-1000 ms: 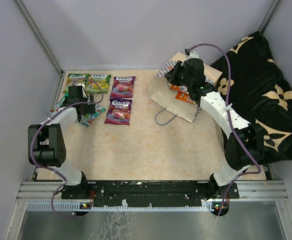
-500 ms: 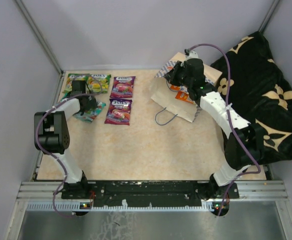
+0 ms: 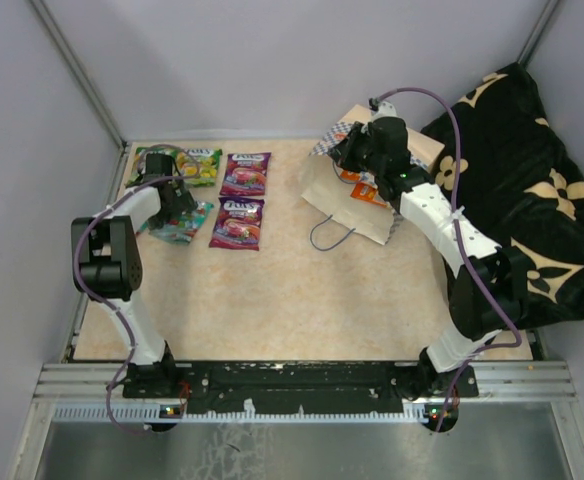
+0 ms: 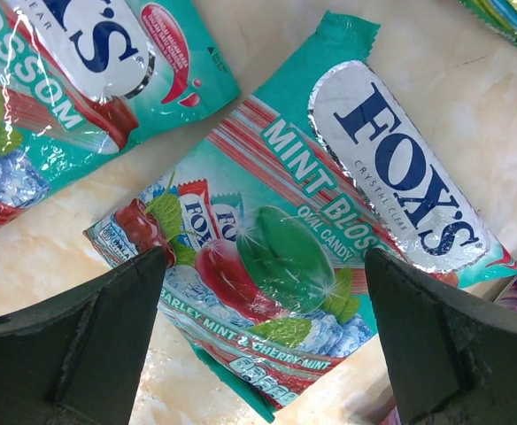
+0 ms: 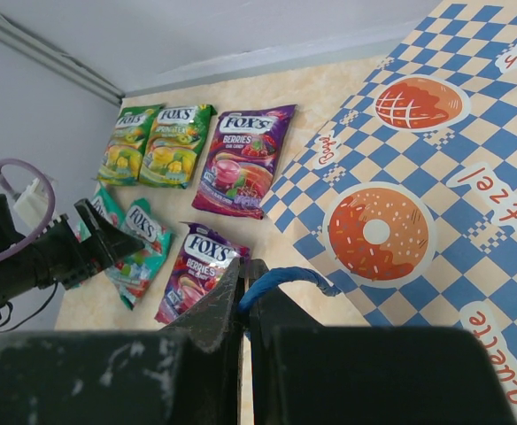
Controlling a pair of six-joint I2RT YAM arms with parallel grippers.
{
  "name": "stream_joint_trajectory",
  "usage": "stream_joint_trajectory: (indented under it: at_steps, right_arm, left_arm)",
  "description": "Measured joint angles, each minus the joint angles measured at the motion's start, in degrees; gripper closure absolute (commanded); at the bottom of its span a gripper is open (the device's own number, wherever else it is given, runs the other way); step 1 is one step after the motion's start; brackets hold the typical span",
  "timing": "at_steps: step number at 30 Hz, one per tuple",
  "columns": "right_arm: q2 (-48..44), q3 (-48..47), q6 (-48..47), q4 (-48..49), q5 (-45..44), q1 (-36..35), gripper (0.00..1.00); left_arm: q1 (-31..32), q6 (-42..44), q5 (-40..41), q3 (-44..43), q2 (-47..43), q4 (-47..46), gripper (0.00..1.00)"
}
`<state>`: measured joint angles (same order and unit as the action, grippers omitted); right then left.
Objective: Take the snacks out of the paper bag
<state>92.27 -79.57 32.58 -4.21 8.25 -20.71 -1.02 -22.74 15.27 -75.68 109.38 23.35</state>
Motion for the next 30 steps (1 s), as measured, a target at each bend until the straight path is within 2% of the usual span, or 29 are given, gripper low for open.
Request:
stream_joint_trajectory:
  at_steps: [11, 16, 21, 24, 30]
  right_arm:
    - [0.0, 0.1, 0.0, 0.0, 0.0, 0.0, 1.0]
    - [0.0, 0.2, -0.3, 0.1, 0.0, 0.0, 1.0]
    - [0.0, 0.2, -0.4, 0.1, 0.8, 0.0, 1.0]
    - [0.0, 0.2, -0.6, 0.0, 1.3, 0.0, 1.0]
    - [0.0, 0.2, -1.1, -0.1, 2.3, 0.0, 1.0]
  left_arm:
    - [-0.6, -1.5, 2.6, 0.7, -4.7, 5.4, 0.01]
    - [-5.6, 1.4, -0.6, 0.0, -7.7, 4.3, 0.01]
    - [-11.8, 3.6, -1.0, -5.3, -5.7, 4.5, 0.01]
    - [-14.5, 3.7, 1.6, -8.0, -3.1, 4.5, 0.0]
    - [-16.0, 0.3, 8.7, -5.6, 0.8, 3.7, 0.0]
